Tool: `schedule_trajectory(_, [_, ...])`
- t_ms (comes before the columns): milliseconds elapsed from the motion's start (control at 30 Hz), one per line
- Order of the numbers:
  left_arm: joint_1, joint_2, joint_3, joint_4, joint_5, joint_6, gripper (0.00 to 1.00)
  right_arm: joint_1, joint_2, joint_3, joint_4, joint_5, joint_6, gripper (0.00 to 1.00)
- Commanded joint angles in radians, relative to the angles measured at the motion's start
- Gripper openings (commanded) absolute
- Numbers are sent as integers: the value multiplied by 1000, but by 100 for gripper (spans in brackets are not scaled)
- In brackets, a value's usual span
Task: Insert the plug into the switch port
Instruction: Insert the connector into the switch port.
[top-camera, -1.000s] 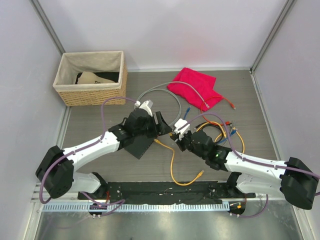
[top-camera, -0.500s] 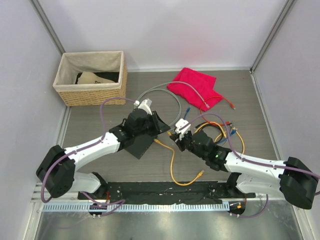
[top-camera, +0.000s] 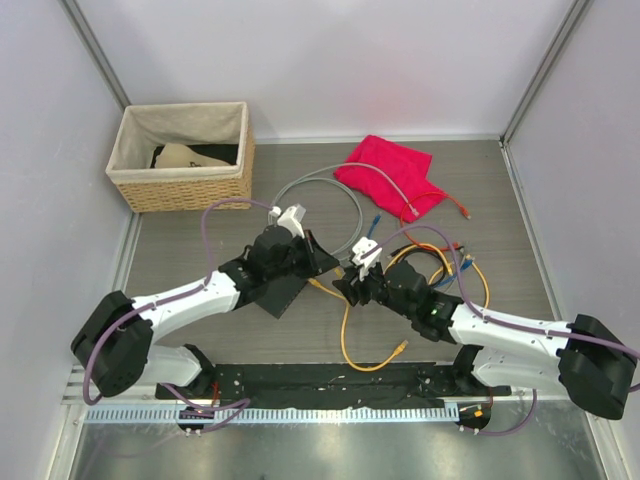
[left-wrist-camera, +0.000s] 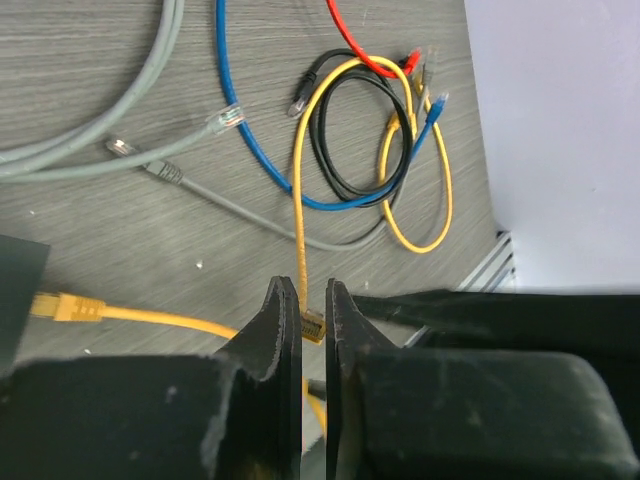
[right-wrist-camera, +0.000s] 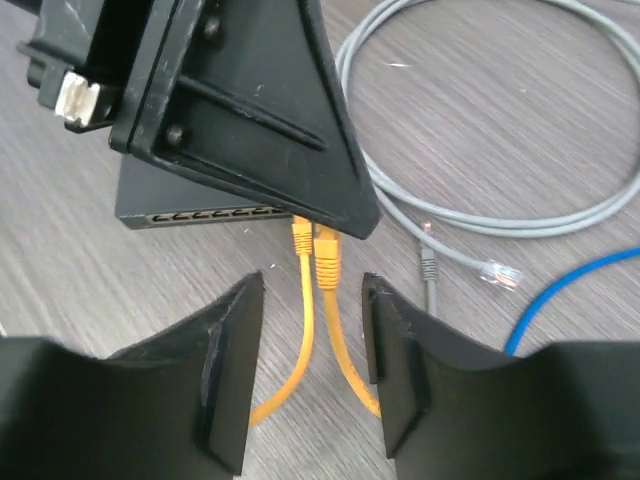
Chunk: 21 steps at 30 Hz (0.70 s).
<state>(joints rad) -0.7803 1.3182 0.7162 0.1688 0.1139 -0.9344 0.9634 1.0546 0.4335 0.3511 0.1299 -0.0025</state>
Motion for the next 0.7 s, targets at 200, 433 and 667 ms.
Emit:
schedule_trajectory(200, [35,-92,-156,417,115,118,0,-357,-25,17,135,-760,225,60])
schedule_trajectory(433, [33,-99,-222,613,188,86,0,-492,83,-38,527,-1023,451,59])
schedule_trajectory(667, [33,-132,-230,638,207,88,0,-515,223,-29,742,-1124,584,54])
